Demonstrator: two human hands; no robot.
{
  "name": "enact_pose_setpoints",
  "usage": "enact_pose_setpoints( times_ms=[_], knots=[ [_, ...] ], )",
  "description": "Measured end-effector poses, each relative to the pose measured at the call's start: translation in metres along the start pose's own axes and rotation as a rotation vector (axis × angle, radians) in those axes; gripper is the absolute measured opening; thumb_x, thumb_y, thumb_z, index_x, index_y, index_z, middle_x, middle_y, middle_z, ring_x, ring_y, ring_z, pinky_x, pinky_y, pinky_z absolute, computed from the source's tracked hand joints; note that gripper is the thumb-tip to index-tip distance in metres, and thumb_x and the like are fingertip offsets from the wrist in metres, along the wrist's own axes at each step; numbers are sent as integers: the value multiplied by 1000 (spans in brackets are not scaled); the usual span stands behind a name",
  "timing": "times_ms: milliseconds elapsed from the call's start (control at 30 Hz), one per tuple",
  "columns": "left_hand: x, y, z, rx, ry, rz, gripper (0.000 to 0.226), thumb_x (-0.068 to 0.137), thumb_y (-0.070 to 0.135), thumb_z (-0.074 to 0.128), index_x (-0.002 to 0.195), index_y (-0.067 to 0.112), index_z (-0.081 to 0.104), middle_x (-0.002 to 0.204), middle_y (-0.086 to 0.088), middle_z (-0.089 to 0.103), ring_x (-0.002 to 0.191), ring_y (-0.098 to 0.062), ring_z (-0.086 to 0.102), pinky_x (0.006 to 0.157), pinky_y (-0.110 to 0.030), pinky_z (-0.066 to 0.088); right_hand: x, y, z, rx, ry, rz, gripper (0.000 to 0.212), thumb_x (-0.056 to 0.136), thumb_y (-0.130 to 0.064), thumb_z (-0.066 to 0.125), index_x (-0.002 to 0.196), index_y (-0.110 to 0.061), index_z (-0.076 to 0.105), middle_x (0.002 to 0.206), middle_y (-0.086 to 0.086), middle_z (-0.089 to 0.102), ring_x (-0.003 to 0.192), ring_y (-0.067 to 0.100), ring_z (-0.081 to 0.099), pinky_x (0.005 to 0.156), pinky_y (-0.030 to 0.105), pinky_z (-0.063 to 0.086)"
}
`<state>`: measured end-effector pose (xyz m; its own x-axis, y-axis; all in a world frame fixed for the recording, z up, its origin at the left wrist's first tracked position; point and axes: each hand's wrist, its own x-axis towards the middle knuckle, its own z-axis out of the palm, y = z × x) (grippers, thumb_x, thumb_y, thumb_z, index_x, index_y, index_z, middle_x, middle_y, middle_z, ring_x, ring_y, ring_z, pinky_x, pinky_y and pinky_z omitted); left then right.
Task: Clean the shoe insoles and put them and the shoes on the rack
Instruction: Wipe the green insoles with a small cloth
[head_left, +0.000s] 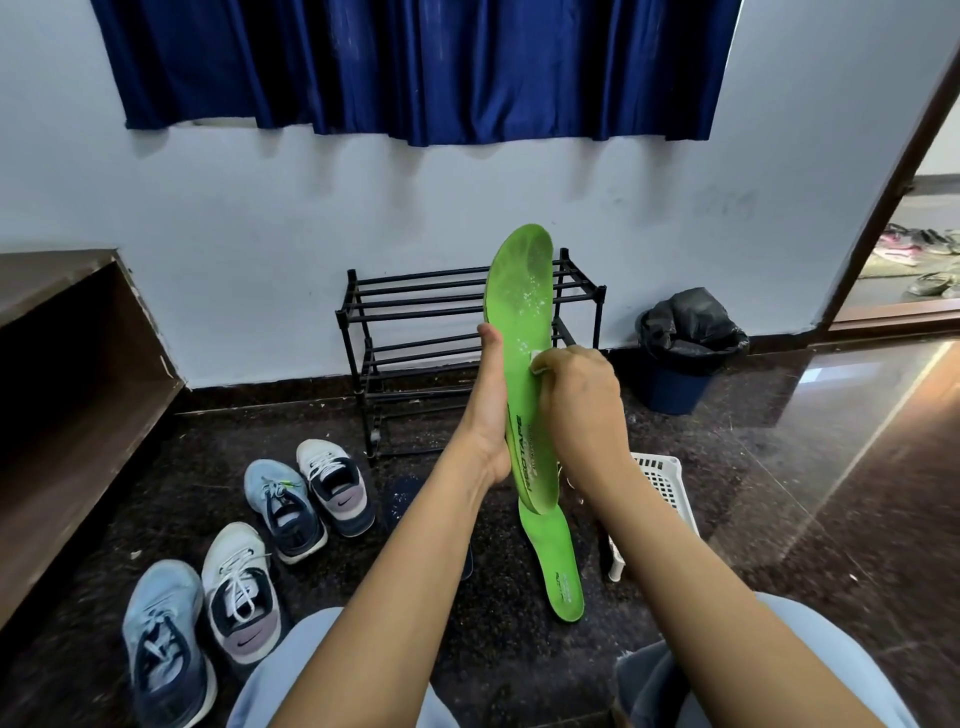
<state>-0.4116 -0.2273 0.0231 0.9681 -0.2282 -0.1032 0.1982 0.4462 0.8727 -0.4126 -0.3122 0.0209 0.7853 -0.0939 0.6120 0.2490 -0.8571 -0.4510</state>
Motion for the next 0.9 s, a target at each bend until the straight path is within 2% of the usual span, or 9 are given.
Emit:
enact_pose_setpoints(
  times_ms=[100,267,500,667,900],
  knots=[
    [1,-1,-3,12,6,-2,86,86,80,15,95,15,70,78,-8,67,67,-20,63,64,-28,50,-5,-2,0,-29,-35,-16,21,81,6,54,91,0,71,85,17,64,85,31,54,65,34,43],
    [1,1,-7,9,29,-6,85,87,79,14,90,15,69,69,-5,69,58,-16,66,60,-25,50,-17,-8,2,-47,-120,-52,21,85,4,49,94,1,68,88,15,62,88,30,52,68,38,47],
    [-2,-3,2,12,-5,-16,81,90,76,15,97,16,69,78,-6,71,68,-17,68,64,-26,52,1,2,-2,-15,-43,20,25,81,9,50,92,1,71,87,19,65,88,33,54,66,32,39],
    [1,-2,-1,5,20,-11,83,88,78,15,95,15,69,73,-5,70,62,-17,67,60,-25,52,-14,-3,1,-54,-75,-39,16,81,7,56,85,1,70,79,17,62,80,32,54,61,35,44],
    [-1,-4,4,-7,1,1,78,91,74,17,98,15,69,78,-5,72,69,-16,68,64,-26,53,0,0,0,-29,-40,28,23,79,7,50,89,0,70,85,17,64,85,32,54,66,36,45]
  ],
)
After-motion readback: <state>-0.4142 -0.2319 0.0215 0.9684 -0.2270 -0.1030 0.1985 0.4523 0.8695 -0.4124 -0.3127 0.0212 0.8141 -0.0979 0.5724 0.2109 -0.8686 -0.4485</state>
